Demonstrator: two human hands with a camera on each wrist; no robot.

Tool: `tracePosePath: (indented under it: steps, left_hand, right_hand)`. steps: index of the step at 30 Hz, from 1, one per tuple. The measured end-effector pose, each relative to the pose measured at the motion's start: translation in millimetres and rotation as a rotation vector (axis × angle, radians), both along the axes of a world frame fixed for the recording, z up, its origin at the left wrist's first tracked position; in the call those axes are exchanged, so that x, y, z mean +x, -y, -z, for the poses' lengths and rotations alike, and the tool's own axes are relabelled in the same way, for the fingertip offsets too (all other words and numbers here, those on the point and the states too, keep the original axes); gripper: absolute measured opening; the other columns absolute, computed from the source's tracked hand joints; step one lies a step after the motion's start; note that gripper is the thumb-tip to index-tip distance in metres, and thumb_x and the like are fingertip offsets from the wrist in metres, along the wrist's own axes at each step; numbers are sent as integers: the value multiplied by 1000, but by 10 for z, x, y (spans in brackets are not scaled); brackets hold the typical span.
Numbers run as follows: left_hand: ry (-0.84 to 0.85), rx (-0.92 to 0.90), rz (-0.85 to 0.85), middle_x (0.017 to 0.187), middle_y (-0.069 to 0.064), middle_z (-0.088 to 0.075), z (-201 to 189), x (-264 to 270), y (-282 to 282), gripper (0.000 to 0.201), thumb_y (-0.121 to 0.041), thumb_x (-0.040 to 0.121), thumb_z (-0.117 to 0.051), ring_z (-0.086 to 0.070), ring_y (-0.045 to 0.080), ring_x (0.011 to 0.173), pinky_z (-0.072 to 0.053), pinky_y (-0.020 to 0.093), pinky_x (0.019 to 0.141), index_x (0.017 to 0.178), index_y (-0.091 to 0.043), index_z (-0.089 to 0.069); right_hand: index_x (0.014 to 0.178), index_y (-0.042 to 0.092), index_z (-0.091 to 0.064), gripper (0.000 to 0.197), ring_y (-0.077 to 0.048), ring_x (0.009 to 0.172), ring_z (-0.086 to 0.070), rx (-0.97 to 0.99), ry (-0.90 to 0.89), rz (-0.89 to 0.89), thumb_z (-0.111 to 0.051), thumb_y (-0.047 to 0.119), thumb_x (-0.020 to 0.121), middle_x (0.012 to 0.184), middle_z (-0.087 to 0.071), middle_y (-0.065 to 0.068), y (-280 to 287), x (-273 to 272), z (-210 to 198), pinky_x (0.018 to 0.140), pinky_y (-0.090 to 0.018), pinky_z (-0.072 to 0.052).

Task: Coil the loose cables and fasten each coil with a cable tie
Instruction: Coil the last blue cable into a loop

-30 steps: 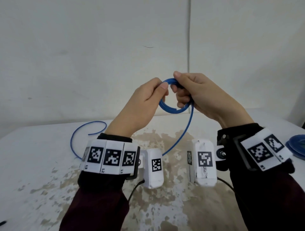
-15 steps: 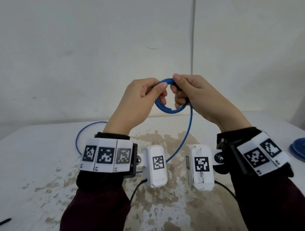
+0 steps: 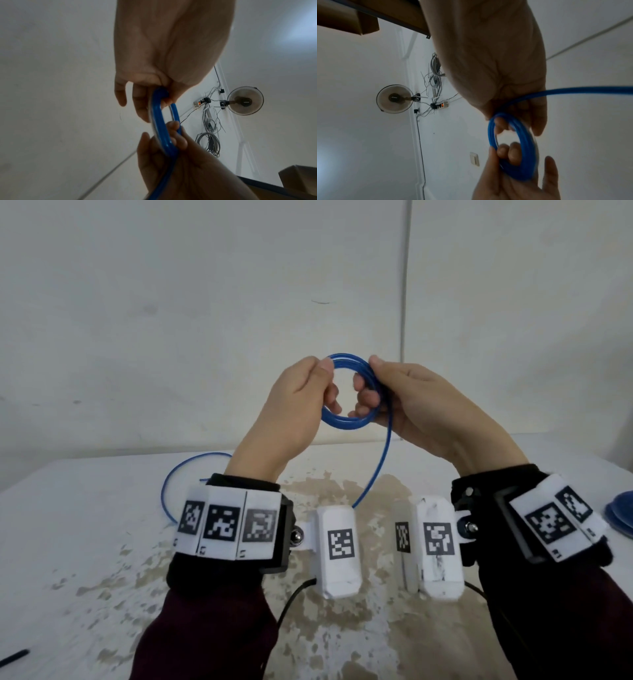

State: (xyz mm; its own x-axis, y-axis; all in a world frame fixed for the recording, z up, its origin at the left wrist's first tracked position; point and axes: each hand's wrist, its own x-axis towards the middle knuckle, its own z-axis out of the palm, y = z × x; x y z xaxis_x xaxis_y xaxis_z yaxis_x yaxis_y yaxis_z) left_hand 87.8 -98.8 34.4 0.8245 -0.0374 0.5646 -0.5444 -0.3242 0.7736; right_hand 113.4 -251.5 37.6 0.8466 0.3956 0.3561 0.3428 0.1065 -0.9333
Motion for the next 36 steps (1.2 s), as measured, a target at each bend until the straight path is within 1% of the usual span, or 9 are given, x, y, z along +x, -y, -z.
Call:
tracePosePath:
  steps: [4, 8, 10, 14, 18, 21, 30, 33, 36]
  left_hand:
    - [-103, 65, 70, 71, -1, -55, 7, -29, 30, 34, -18, 103, -30, -50, 14, 73, -41, 29, 80, 73, -13, -46]
    - [-51, 90, 13, 72, -2, -55, 10, -20, 13, 33, -19, 104, -29, -49, 11, 70, -38, 18, 69, 74, -14, -44]
    - [-9, 65, -39, 69, -3, -53, 2, -10, 3, 34, -19, 104, -30, -47, 12, 67, -37, 18, 64, 72, -15, -43]
    - [-59, 17, -3, 68, -5, -60, -19, -31, -28, 35, -20, 102, -36, -51, 7, 66, -38, 12, 65, 71, -16, -51]
    - [-180, -35, 255, 84, -2, -72, -18, -68, -96, 10, -12, 95, -52, -66, 10, 84, -47, 26, 84, 97, -16, -61]
    - [-155, -147, 286, 92, 7, -74, -5, -65, -118, 13, -7, 94, -54, -70, 17, 88, -53, 30, 89, 103, -12, -61]
    - [-139, -211, 265, 90, 16, -73, 7, -77, -16, 14, -6, 94, -54, -71, 25, 89, -56, 30, 85, 106, -9, -61]
    - [-191, -102, 170, 87, 7, -74, -19, -115, 6, 14, -10, 94, -55, -72, 19, 86, -56, 31, 81, 107, -13, -60]
    - [-143, 394, -129, 100, -4, -67, -28, -146, -30, 24, -32, 92, -58, -64, 12, 93, -46, 29, 79, 115, -25, -55]
  right_hand:
    - [75, 12, -50, 40, -10, 49, -39, -60, 56, 140, -31, 31, 104, 49, -35, 11, -10, -6, 14, 72, -28, -51]
    - [76, 11, -52, 40, -10, 52, -40, -85, 143, 174, -33, 31, 104, 53, -36, 8, -30, -36, 3, 65, -23, -48]
    - [79, 10, -53, 38, -11, 55, -41, -73, 154, 148, -34, 30, 104, 58, -35, 4, -69, -54, 1, 64, -20, -47]
    - [75, 11, -49, 35, -8, 52, -38, -111, 218, 182, -35, 25, 104, 50, -36, 13, -78, -39, 3, 65, -21, -50]
    - [73, 12, -50, 36, -8, 51, -38, -60, 231, 233, -35, 25, 104, 50, -37, 12, 8, -34, -35, 62, -19, -48]
    - [76, 11, -50, 35, -10, 54, -38, 32, 191, 207, -34, 26, 104, 51, -36, 10, 23, -26, -48, 61, -18, -45]
    - [77, 13, -50, 35, -9, 54, -43, 108, 56, 154, -35, 28, 104, 51, -38, 9, 58, 22, -28, 60, -17, -43]
    - [76, 13, -50, 35, -8, 53, -40, 34, 106, 177, -35, 28, 104, 51, -36, 10, 71, 15, -29, 63, -19, -45]
    - [74, 13, -51, 35, -9, 52, -41, -114, 197, 221, -37, 27, 103, 47, -38, 14, 57, 0, -16, 70, -25, -52]
